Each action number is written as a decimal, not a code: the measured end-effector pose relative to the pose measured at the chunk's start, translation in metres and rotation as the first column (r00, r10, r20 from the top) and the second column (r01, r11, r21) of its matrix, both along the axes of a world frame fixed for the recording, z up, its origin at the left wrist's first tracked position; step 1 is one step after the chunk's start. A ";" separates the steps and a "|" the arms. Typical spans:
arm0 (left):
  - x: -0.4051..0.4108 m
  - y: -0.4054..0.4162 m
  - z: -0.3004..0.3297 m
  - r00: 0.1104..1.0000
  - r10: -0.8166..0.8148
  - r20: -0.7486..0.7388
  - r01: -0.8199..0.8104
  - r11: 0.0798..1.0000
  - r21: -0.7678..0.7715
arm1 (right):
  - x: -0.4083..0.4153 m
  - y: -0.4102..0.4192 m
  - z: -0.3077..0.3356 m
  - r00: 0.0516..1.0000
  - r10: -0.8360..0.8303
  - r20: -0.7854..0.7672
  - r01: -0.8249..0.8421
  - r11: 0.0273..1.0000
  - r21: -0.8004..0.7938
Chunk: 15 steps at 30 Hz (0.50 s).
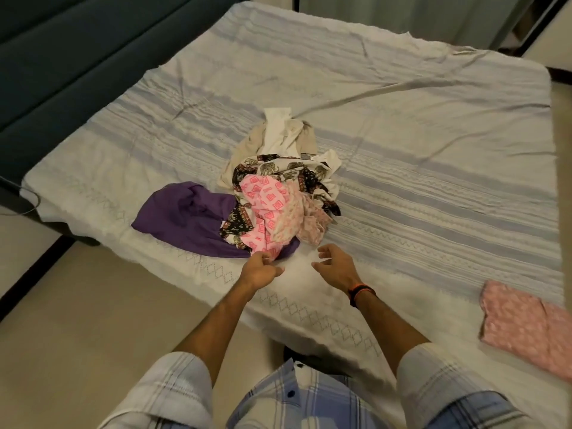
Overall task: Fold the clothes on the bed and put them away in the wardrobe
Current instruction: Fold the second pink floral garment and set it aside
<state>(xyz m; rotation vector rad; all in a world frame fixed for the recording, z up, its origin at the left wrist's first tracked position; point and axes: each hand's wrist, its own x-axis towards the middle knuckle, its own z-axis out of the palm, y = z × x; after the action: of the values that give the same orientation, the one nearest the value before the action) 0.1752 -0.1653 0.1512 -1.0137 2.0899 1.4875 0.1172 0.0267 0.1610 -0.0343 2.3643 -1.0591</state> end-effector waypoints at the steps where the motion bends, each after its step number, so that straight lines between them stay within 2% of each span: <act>1: -0.002 -0.002 0.001 1.000 0.004 -0.001 -0.004 1.000 0.002 | -0.004 -0.002 0.000 1.000 -0.019 0.011 0.019 1.000 -0.007; 4: -0.003 -0.007 0.008 1.000 0.005 -0.015 -0.005 1.000 0.013 | -0.005 -0.007 0.005 1.000 0.014 -0.011 -0.014 1.000 -0.009; 5: -0.052 -0.034 -0.011 0.998 0.044 0.040 -0.045 0.999 0.008 | -0.060 -0.037 -0.020 0.999 0.008 0.052 -0.008 1.000 -0.007; 6: -0.061 -0.039 -0.011 0.996 0.040 0.074 -0.041 0.999 0.007 | -0.070 -0.043 -0.023 0.997 0.014 0.082 -0.015 1.000 0.017; 10: -0.069 -0.044 -0.009 0.999 0.009 0.050 -0.009 1.000 0.001 | -0.076 -0.051 -0.016 0.997 0.053 0.063 -0.054 0.999 0.005; 15: -0.109 -0.051 -0.026 0.995 -0.019 0.095 0.020 1.000 -0.018 | -0.108 -0.063 -0.030 0.990 0.031 0.137 -0.037 0.998 0.041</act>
<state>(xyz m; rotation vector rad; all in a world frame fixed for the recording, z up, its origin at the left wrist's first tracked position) 0.0663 -0.2162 0.1257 -1.0469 2.0455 1.3853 0.0091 -0.0363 0.1307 0.0126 2.2549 -0.9626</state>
